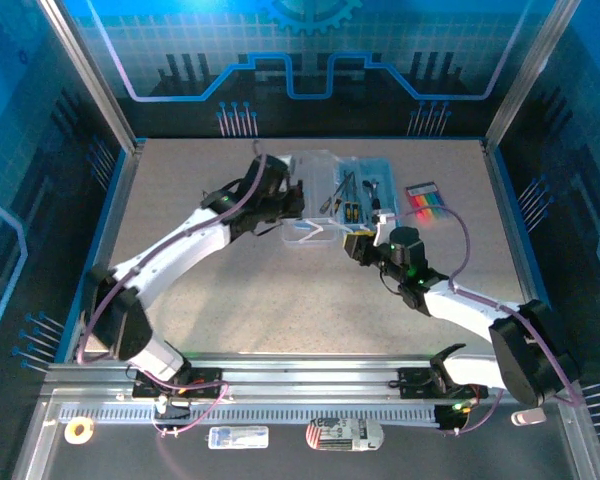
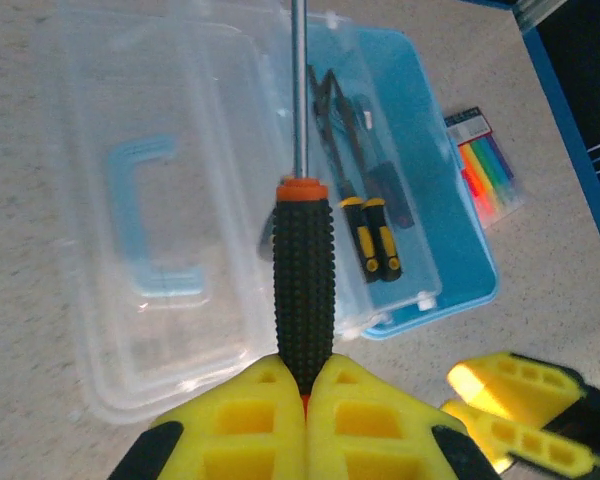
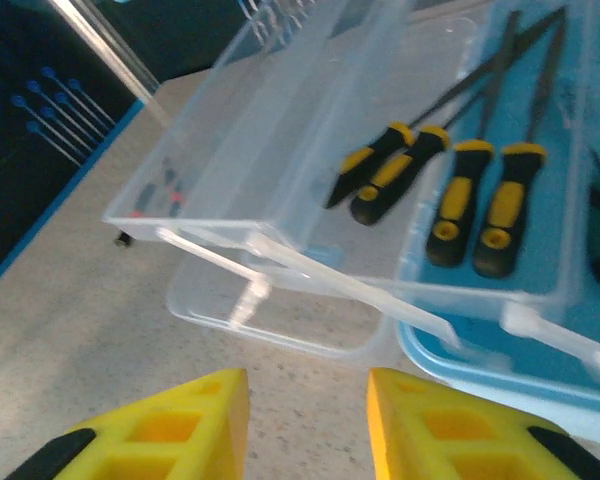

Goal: Pack the tool kit

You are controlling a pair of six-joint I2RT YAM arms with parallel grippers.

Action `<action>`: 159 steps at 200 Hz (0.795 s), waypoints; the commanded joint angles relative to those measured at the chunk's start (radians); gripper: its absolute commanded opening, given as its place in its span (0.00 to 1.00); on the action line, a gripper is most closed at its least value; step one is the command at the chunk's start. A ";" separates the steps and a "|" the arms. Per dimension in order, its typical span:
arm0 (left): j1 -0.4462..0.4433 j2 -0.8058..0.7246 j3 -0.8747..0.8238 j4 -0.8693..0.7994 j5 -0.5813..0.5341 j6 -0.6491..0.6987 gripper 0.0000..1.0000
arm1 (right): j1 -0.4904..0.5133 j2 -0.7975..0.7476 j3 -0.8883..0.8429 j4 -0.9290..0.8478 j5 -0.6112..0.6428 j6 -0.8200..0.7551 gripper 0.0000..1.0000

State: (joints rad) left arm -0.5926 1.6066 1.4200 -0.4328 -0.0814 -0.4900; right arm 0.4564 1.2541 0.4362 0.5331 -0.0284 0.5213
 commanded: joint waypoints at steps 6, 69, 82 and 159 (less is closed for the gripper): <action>-0.013 0.148 0.160 -0.080 0.010 -0.004 0.00 | -0.027 -0.016 -0.040 0.081 0.078 0.040 0.39; -0.014 0.429 0.443 -0.170 -0.007 -0.029 0.01 | -0.058 -0.015 -0.064 0.101 0.096 0.062 0.39; -0.013 0.461 0.471 -0.190 -0.026 -0.035 0.01 | -0.058 -0.003 -0.062 0.109 0.087 0.068 0.39; -0.001 0.525 0.485 -0.229 -0.053 -0.084 0.04 | -0.058 0.048 -0.063 0.174 0.029 0.086 0.43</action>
State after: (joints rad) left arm -0.6010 2.1086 1.8771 -0.6250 -0.1234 -0.5373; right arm 0.4107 1.2766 0.3805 0.6228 0.0223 0.5873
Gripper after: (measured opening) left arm 0.052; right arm 0.421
